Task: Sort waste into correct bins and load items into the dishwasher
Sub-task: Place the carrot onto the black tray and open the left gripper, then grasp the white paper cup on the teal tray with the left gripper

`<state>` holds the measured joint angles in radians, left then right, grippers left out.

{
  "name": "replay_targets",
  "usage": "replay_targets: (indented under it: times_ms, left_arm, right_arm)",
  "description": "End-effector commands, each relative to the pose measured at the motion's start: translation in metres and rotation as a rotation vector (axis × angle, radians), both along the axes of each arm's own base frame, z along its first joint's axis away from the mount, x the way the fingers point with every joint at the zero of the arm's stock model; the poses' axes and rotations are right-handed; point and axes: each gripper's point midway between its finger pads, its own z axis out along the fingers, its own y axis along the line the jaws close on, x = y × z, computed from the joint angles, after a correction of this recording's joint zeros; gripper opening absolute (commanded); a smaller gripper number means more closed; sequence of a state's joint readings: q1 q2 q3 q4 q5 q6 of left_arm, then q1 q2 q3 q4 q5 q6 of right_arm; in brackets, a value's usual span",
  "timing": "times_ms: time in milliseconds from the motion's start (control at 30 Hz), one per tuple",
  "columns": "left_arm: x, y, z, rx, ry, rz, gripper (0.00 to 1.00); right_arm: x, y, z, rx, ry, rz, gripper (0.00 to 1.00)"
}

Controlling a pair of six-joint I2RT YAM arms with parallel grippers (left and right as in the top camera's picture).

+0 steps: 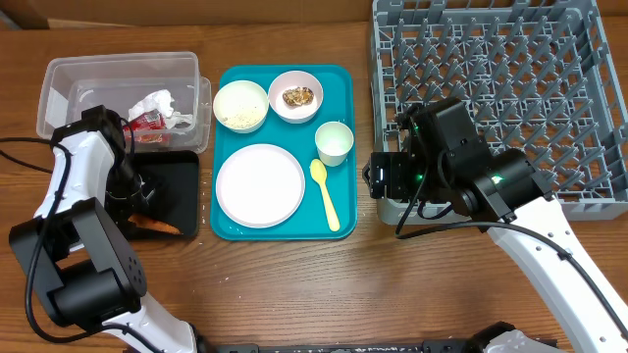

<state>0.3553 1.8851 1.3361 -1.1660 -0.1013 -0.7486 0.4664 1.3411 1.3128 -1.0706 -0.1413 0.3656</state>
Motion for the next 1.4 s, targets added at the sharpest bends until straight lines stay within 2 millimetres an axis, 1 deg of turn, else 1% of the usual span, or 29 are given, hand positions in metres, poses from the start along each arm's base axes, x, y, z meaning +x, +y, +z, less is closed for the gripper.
replay_targets:
  times_ms: [0,100,200,267,300,367,433,500,633,767,933,1000,1100,1167,1267,1367]
  left_arm:
    - [0.012,0.003,0.016,-0.009,-0.048,-0.031,0.77]
    - [0.027,0.003,0.039,-0.025,-0.095,-0.073,0.75]
    - [0.056,-0.009,0.074,-0.098,-0.209,-0.226,0.74]
    - [0.073,-0.024,0.098,-0.151,-0.288,-0.347,0.74]
    - [0.081,-0.035,0.112,-0.177,-0.332,-0.427,0.74]
    - [0.093,-0.053,0.131,-0.199,-0.389,-0.547,0.75]
    - [0.103,-0.072,0.144,-0.189,-0.422,-0.654,0.77]
    - [0.112,-0.093,0.150,-0.182,-0.448,-0.745,0.79]
    - [0.130,-0.144,0.152,-0.175,-0.495,-0.913,0.82]
    - [0.142,-0.200,0.155,-0.162,-0.548,-1.085,0.82]
    - [0.150,-0.260,0.156,-0.149,-0.613,-1.224,0.81]
    - [0.154,-0.277,0.150,-0.153,-0.623,-1.258,0.82]
    - [0.161,-0.302,0.132,-0.172,-0.625,-1.305,0.85]
    - [0.163,-0.315,0.116,-0.183,-0.604,-1.339,0.86]
    - [0.165,-0.325,0.086,-0.203,-0.551,-1.353,0.86]
    - [0.162,-0.333,0.061,-0.254,-0.503,-1.362,0.85]
  right_arm:
    - [0.003,0.001,0.010,0.006,-0.031,0.000,0.88]
    - [0.003,0.001,0.010,0.006,-0.031,0.000,0.88]
    - [0.004,0.001,0.010,0.007,-0.033,0.000,0.88]
    - [0.005,0.002,0.011,0.009,-0.038,0.000,0.88]
    - [0.005,0.002,0.011,0.010,-0.040,0.000,0.88]
    - [0.006,0.002,0.012,0.012,-0.043,0.000,0.88]
    - [0.006,0.003,0.012,0.013,-0.045,0.000,0.88]
    - [0.007,0.003,0.013,0.015,-0.049,0.000,0.88]
    - [0.009,0.004,0.014,0.020,-0.060,0.000,0.88]
    - [0.010,0.005,0.015,0.023,-0.066,0.000,0.88]
    - [0.010,0.005,0.015,0.023,-0.065,0.000,0.88]
    - [0.010,0.005,0.015,0.023,-0.065,0.000,0.88]
    - [0.010,0.005,0.015,0.023,-0.065,0.000,0.88]
    - [0.010,0.005,0.015,0.023,-0.066,0.000,0.88]
    - [0.010,0.005,0.015,0.023,-0.065,0.000,0.88]
    - [0.010,0.005,0.015,0.023,-0.065,0.000,0.88]
